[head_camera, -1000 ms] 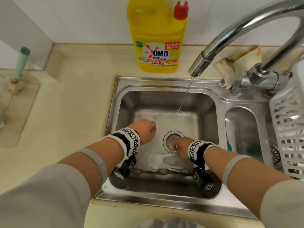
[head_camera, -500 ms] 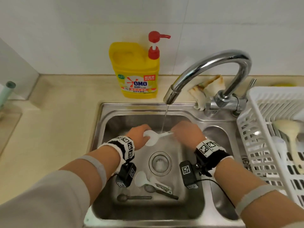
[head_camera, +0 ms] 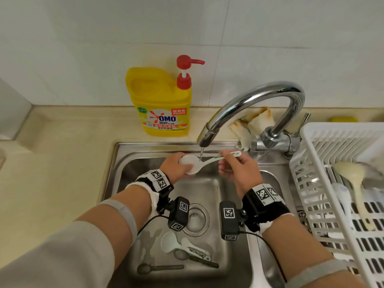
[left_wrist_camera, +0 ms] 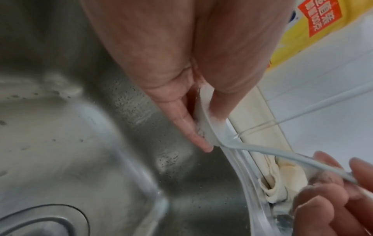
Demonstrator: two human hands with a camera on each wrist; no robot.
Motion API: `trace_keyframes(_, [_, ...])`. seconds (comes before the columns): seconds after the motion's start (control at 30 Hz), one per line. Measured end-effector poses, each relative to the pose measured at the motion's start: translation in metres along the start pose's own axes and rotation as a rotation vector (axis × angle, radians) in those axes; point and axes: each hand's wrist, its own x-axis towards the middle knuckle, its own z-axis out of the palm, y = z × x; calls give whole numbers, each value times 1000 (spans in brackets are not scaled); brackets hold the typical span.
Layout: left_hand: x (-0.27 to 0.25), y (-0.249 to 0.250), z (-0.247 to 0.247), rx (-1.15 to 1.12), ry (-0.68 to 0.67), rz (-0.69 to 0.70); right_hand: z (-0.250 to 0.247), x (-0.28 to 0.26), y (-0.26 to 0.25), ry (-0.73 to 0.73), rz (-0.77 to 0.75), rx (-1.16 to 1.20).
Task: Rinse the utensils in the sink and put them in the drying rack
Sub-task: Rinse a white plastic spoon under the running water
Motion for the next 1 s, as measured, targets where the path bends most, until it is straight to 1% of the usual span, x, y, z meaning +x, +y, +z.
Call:
trace_keyframes(0.03, [-1,0,2,-42,-23,-1,2,-1,-1,-2,-9,8])
trace_keyframes(0.13, [-5,6,7,-75,-57,-5,4,-6,-5,-2,-58,-22])
trace_keyframes(0.2, [-6,9,10,-85,-51,-20,4,-10,-7,-3,-92,-58])
trace_keyframes(0.23, [-4,9,12,-60,-34,-17,2,-12,-8,-2,-106,-77])
trace_keyframes(0.37, [-2,11,14,250,40,24,-5,-15,-5,36,-144,-122])
trace_keyframes(0.47, [-1,12,14,313,-21,51,-10,-16,-1,48,-154,-125])
trace_keyframes(0.53, [-5,14,13,305,-83,64,-12,-17,0,50,-159,-133])
trace_keyframes(0.67, [-4,3,12,211,-138,54,-11,-20,-1,43,-158,-136])
trace_keyframes(0.73, [-9,6,12,152,-112,41,-11,-21,-4,27,-153,-135])
trace_keyframes(0.77, [-9,6,12,79,-92,23,-12,-21,-5,17,-151,-133])
trace_keyframes(0.83, [-8,7,15,-60,-64,-46,-13,-21,-7,1,-152,-128])
trace_keyframes(0.87, [-7,7,15,-87,-52,-69,-13,-21,-8,-1,-154,-126])
trace_keyframes(0.9, [-5,6,15,-82,-40,-68,-14,-21,-8,0,-155,-125])
trace_keyframes(0.93, [-2,4,14,-21,-30,-42,-14,-21,-8,3,-153,-124])
trace_keyframes(1.0, [-1,2,10,163,-36,35,-14,-21,-6,9,-143,-128])
